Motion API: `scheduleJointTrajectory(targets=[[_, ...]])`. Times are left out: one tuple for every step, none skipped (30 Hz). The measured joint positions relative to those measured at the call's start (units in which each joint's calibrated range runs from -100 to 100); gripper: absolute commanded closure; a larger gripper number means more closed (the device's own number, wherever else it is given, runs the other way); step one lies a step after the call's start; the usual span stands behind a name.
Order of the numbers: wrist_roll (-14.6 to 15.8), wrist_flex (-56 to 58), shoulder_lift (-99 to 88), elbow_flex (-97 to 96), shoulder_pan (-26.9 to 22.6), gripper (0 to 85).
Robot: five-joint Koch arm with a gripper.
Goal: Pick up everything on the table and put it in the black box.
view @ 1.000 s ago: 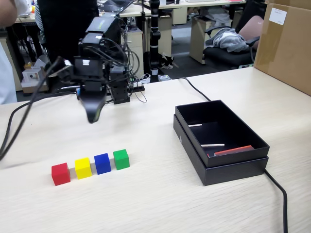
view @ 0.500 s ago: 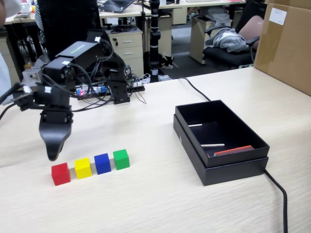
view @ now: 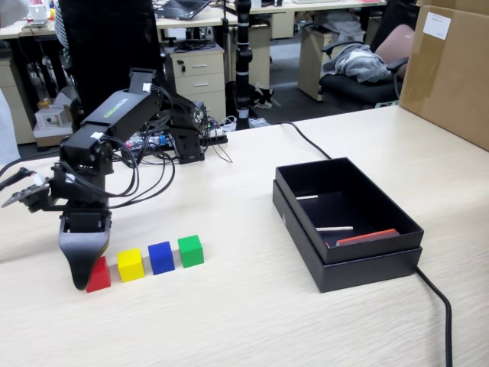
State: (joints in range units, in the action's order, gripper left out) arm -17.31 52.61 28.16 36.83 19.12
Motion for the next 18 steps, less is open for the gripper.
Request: scheduleJointTrajectory(targets=[[0.0, 0.1, 0.1, 0.1, 0.0, 54.1], [0.0, 0.1, 0.4, 0.7, 0.0, 58.0], [0.0, 0.0, 0.9, 1.4, 0.0, 60.6], [0.0, 0.1, 1.3, 1.6, -0.1, 64.2], [0.0, 0.0, 1.6, 1.6, -0.2, 68.1], [0.0, 0.0, 1.7, 1.7, -0.2, 71.4], [0.0, 0.0, 1.7, 1.7, -0.3, 74.1], [0.0, 0.0, 1.7, 1.7, -0.3, 75.1], [0.0, 0.0, 1.7, 1.8, -0.3, 75.0], [0.0, 0.0, 1.7, 1.9, -0.3, 75.1], [0.0, 0.0, 1.7, 1.9, -0.3, 75.1], [0.0, 0.0, 1.7, 1.9, -0.3, 75.1], [0.0, 0.0, 1.7, 1.9, -0.3, 75.1], [0.0, 0.0, 1.6, 1.9, -0.2, 75.1], [0.0, 0.0, 1.3, 1.9, -0.1, 75.1], [0.0, 0.0, 0.5, 1.7, 0.0, 75.1], [-0.1, -0.1, -0.9, 0.3, 0.2, 75.1], [0.0, 0.0, -4.0, -2.6, 0.3, 75.1]])
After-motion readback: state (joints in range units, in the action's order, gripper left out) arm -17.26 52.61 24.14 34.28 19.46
